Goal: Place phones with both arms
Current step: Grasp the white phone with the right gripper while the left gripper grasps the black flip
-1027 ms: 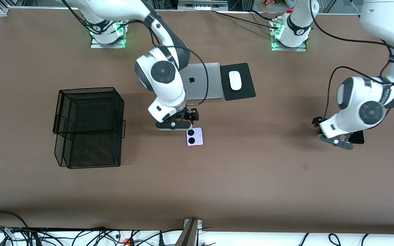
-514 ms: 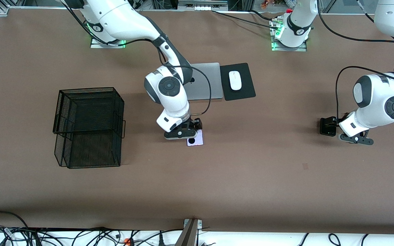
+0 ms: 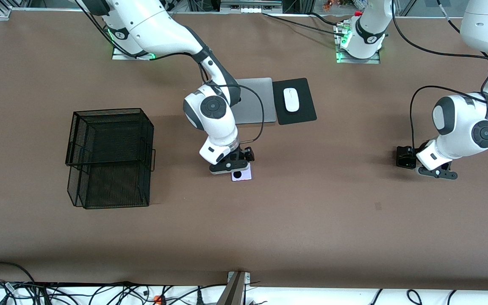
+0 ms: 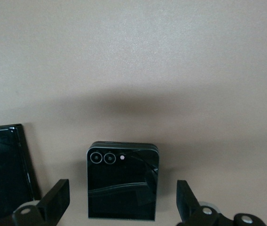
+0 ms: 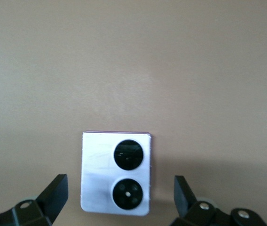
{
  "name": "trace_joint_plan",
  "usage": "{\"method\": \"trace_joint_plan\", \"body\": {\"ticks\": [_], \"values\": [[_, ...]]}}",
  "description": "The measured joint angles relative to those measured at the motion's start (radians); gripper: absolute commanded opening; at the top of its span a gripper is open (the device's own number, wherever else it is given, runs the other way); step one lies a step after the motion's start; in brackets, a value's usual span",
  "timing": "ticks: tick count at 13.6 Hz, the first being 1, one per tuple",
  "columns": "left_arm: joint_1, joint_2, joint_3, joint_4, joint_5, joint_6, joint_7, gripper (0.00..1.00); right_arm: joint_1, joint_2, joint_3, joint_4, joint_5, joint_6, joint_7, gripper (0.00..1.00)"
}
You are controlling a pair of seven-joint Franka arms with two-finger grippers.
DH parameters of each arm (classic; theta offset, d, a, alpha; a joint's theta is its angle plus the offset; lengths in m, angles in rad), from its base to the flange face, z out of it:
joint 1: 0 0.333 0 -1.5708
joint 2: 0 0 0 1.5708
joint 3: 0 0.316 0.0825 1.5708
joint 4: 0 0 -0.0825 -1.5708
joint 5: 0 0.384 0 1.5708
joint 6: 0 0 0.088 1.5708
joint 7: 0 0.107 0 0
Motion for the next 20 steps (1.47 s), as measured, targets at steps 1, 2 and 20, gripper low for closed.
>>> {"method": "trace_joint_plan", "body": {"ticks": [1,2,20], "values": [[0.002,0.007,0.0,0.0,0.0,0.008,0.0,1.0,0.003,0.009,0.0,0.0,0.0,0.017,0.0,1.0],[0.004,0.014,0.0,0.0,0.0,0.013,0.0,1.0,0.004,0.017,0.0,0.002,0.0,0.028,0.0,1.0],[0.018,0.095,-0.002,-0.012,0.0,0.137,0.0,0.79,0.017,0.081,-0.001,0.026,-0.016,0.062,0.0,1.0]]}}
